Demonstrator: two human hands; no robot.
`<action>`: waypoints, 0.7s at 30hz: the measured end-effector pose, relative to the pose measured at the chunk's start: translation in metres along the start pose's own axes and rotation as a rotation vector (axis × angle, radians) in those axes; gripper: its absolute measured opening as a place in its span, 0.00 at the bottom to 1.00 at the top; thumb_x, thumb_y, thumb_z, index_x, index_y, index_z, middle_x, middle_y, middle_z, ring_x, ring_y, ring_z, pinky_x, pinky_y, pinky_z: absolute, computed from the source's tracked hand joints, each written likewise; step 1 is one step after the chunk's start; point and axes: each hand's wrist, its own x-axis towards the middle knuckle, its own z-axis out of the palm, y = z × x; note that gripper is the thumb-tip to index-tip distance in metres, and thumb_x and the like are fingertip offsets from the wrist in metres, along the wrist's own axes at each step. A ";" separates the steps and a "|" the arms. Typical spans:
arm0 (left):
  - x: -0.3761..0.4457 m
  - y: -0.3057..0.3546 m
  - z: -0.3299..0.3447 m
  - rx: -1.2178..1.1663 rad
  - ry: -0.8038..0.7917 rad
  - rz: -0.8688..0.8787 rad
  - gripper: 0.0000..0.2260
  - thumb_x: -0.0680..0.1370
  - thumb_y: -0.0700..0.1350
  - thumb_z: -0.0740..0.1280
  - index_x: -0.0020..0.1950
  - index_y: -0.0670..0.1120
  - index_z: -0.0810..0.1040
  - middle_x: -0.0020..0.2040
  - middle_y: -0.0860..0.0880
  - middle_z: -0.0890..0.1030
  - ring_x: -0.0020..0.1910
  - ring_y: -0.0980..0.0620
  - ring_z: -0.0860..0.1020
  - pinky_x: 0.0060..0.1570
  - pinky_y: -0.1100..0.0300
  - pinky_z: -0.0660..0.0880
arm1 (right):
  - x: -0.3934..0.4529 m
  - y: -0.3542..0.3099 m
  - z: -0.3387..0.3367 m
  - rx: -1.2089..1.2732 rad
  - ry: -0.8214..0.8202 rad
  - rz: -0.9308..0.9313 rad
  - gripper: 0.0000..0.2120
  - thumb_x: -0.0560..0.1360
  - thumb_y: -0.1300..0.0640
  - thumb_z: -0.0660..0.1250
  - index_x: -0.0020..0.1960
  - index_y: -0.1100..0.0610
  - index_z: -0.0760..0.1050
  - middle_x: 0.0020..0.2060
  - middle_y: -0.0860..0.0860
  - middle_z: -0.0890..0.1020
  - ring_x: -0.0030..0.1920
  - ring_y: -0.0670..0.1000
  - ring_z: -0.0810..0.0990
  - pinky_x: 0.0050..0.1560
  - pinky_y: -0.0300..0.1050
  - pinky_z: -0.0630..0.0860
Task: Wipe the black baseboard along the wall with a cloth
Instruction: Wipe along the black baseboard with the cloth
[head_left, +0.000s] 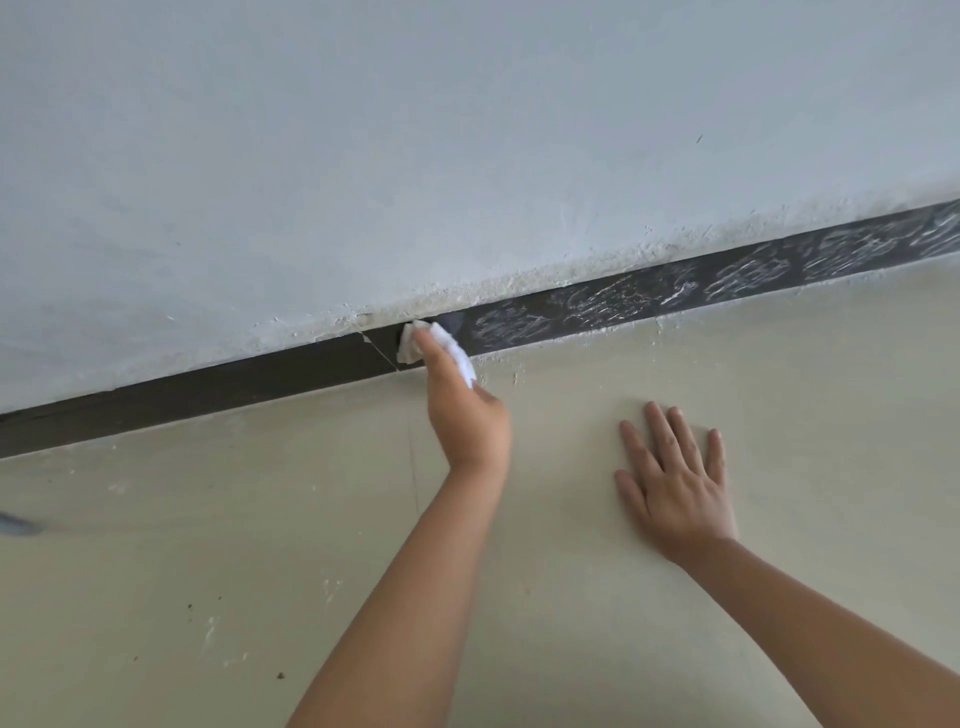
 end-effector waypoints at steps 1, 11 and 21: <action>-0.004 0.006 0.007 -0.010 -0.021 0.010 0.32 0.73 0.27 0.55 0.73 0.42 0.45 0.72 0.43 0.63 0.68 0.42 0.66 0.51 0.71 0.59 | 0.000 -0.001 -0.001 0.002 0.007 0.000 0.36 0.70 0.40 0.37 0.71 0.52 0.62 0.74 0.55 0.57 0.74 0.57 0.52 0.69 0.53 0.36; -0.026 0.038 0.041 -0.044 -0.334 0.273 0.35 0.70 0.24 0.52 0.71 0.49 0.47 0.74 0.47 0.57 0.71 0.57 0.58 0.55 0.82 0.54 | 0.000 0.000 0.000 0.023 0.014 -0.002 0.32 0.72 0.42 0.42 0.69 0.55 0.67 0.71 0.58 0.62 0.72 0.60 0.58 0.69 0.58 0.44; -0.019 -0.036 -0.022 0.093 -0.039 0.001 0.32 0.75 0.30 0.57 0.74 0.44 0.46 0.68 0.41 0.67 0.65 0.41 0.68 0.53 0.67 0.60 | 0.000 0.000 0.000 0.008 0.018 -0.015 0.33 0.71 0.41 0.40 0.71 0.53 0.64 0.73 0.56 0.59 0.73 0.58 0.54 0.69 0.54 0.39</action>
